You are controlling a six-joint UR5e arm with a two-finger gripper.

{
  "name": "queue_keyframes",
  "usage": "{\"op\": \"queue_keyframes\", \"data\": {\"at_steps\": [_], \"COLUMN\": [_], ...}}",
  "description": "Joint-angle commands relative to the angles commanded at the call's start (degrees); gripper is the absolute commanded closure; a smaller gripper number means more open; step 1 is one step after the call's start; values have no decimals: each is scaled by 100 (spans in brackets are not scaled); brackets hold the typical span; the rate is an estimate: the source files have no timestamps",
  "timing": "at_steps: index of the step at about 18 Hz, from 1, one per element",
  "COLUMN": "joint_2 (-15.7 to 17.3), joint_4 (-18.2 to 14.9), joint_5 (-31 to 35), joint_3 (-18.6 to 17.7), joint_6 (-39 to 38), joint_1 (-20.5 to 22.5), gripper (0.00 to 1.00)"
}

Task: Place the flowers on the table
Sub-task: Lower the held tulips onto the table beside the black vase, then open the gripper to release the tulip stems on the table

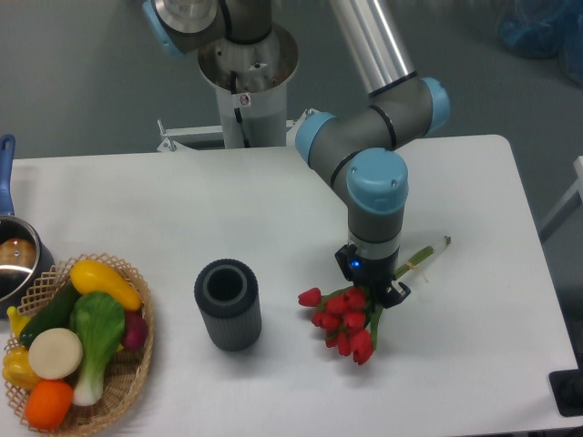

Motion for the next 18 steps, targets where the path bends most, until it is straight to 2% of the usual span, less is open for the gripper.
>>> {"op": "queue_keyframes", "data": {"at_steps": [1,2,4,5,6,7,9,14,18], "joint_2": [-9,-9,-18,-18,-18,-9,44,246,290], "joint_4": [0,0,17,18,18,18,9,53,35], "joint_5": [-9,-17,-18,-18,-18,-18,-35,-123,-185], "joint_3": [17,9,44,87,123,167,255,378,729], "joint_6": [0,0,17,9,9,-17,-131,-1071,-1195], "joint_1": [0,0,0,0,0,8,17,96,140], "gripper": [63,55,26,15,5,0,0,0,0]}}
